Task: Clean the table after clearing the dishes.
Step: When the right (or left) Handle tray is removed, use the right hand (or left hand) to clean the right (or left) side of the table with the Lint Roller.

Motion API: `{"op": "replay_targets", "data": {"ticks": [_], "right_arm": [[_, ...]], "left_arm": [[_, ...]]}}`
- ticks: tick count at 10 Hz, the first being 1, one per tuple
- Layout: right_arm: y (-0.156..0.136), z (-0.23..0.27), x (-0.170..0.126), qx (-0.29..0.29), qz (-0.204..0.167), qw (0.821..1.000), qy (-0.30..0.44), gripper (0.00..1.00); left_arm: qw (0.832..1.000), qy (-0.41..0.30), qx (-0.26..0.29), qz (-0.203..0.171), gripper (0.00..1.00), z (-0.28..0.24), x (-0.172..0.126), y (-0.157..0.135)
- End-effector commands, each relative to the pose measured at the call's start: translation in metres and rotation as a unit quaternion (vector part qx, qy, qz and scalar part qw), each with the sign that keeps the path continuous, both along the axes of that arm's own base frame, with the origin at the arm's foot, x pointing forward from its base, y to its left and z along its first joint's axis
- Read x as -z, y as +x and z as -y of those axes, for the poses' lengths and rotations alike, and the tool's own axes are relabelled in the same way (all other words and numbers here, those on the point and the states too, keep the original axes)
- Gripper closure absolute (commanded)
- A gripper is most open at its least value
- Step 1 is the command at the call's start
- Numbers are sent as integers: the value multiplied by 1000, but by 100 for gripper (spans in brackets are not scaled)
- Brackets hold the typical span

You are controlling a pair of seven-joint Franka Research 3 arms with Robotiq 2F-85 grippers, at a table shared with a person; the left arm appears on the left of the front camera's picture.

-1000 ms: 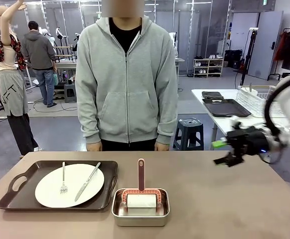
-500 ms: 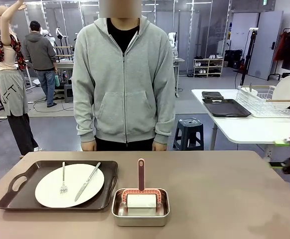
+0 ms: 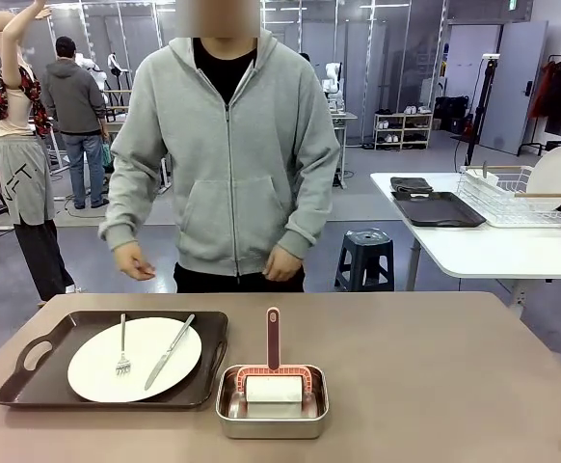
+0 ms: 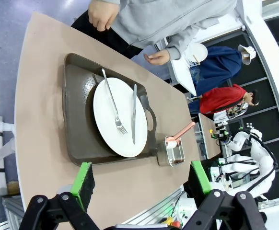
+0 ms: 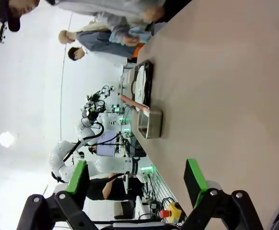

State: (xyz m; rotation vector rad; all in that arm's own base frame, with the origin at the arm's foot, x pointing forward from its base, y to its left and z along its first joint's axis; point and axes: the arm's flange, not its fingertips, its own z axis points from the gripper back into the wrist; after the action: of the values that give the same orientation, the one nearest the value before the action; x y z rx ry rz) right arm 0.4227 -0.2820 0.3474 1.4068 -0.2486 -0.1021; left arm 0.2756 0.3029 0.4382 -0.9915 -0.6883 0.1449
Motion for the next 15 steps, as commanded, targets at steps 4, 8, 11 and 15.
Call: {"op": "replay_targets", "data": {"ticks": [4, 8, 11, 15], "right_arm": [[6, -11, -6, -16, 7, 1000, 6, 0], [6, -11, -6, -16, 7, 1000, 6, 0], [6, -11, -6, -16, 7, 1000, 6, 0], [6, -11, -6, -16, 7, 1000, 6, 0]], "left_arm": [[1000, 0, 0, 1, 0, -1, -2, -2], [1000, 0, 0, 1, 0, -1, -2, -2], [1000, 0, 0, 1, 0, -1, -2, -2], [1000, 0, 0, 1, 0, -1, -2, -2]]}}
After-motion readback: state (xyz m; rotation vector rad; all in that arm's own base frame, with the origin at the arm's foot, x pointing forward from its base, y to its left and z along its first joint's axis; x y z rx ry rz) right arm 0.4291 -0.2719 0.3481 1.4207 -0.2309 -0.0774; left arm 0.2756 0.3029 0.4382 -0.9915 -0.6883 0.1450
